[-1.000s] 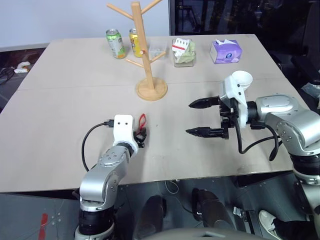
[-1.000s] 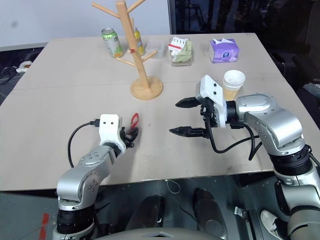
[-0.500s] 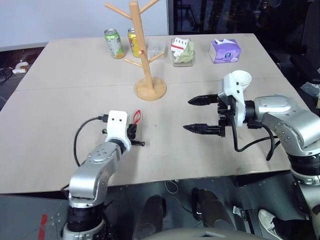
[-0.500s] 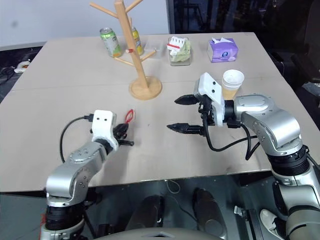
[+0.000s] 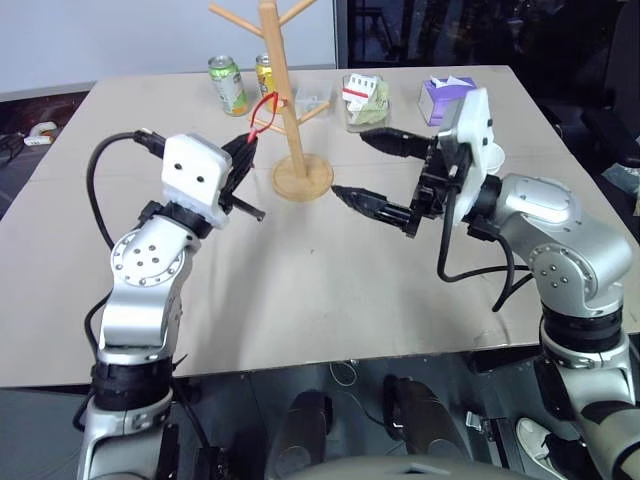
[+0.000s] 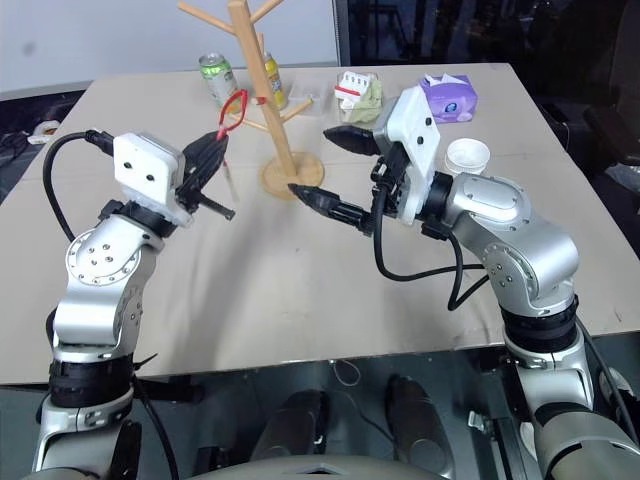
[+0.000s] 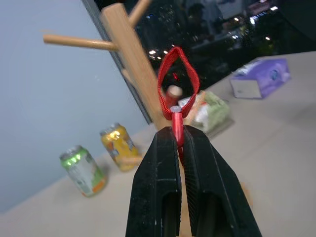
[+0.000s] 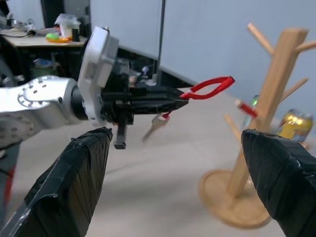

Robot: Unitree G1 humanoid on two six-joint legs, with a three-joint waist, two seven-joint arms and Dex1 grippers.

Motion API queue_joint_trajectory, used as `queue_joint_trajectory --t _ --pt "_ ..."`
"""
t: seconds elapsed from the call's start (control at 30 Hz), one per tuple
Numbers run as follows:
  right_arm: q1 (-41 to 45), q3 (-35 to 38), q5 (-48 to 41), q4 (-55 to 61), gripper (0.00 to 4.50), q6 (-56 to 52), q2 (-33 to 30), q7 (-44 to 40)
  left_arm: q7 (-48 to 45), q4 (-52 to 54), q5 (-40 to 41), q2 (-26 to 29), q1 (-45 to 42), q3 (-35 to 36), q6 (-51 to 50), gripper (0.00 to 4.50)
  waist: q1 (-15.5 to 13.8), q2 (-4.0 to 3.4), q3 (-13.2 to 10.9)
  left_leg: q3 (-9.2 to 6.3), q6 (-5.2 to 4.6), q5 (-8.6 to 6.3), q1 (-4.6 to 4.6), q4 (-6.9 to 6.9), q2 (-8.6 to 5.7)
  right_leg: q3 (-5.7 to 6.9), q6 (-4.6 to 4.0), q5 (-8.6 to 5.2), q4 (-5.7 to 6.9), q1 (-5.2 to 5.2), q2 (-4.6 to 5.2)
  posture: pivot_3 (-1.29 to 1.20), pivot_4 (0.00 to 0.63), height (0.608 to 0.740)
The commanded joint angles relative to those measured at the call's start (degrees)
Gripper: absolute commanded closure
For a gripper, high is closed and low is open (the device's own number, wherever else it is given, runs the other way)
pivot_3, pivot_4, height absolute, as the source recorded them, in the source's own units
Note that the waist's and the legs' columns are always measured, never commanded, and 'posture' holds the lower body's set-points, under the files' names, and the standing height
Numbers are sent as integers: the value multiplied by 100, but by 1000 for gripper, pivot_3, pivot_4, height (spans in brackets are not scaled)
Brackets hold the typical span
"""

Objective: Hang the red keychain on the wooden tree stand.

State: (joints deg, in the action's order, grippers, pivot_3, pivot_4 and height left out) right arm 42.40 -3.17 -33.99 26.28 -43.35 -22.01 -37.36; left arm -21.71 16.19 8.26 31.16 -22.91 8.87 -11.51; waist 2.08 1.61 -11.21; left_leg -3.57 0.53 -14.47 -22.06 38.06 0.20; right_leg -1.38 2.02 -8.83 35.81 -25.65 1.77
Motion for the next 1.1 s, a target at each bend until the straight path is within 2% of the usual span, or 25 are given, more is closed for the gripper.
queue_joint_trajectory --t 0.03,0.43,0.8,0.9,1.0,1.03,1.1 --pt "160 195 -68 186 0 118 -15 134 52 -259 -140 -70 -272 -46 350 4444 0 0 0 0 0 0 0 0 0 0 1 1 -1 0 0 0 150 740" --pt "36 182 -28 248 0 27 -244 304 -90 -1176 -318 -209 -663 -279 693 4444 15 0 0 0 0 0 1 -1 1 0 2 1 0 0 -1 0 150 740" --pt "-10 168 -35 257 0 -220 -331 640 -96 -1643 -574 -161 -776 -372 555 4444 16 0 0 -1 0 0 0 -2 1 0 2 2 0 0 -1 0 150 740" --pt "-31 155 -13 250 0 -207 -364 635 -102 -1685 -565 -144 -780 -358 559 3523 17 0 0 0 0 0 1 -2 1 0 3 2 0 0 -1 0 150 740" --pt "-42 163 -28 227 0 -194 -414 608 -167 -1642 -450 -87 -774 -256 453 2115 18 0 0 -1 -1 0 1 -3 1 1 3 2 0 0 -1 0 150 740" --pt "-58 167 -25 206 0 -177 -442 582 -220 -1623 -369 -54 -768 -186 410 1850 18 0 0 -1 0 0 1 -3 1 1 3 2 0 0 -1 0 150 740" --pt "-109 156 25 125 0 -101 -541 467 -406 -1571 -97 42 -758 -11 233 988 18 0 0 -1 0 0 1 -3 1 1 3 2 0 0 -1 0 150 740"
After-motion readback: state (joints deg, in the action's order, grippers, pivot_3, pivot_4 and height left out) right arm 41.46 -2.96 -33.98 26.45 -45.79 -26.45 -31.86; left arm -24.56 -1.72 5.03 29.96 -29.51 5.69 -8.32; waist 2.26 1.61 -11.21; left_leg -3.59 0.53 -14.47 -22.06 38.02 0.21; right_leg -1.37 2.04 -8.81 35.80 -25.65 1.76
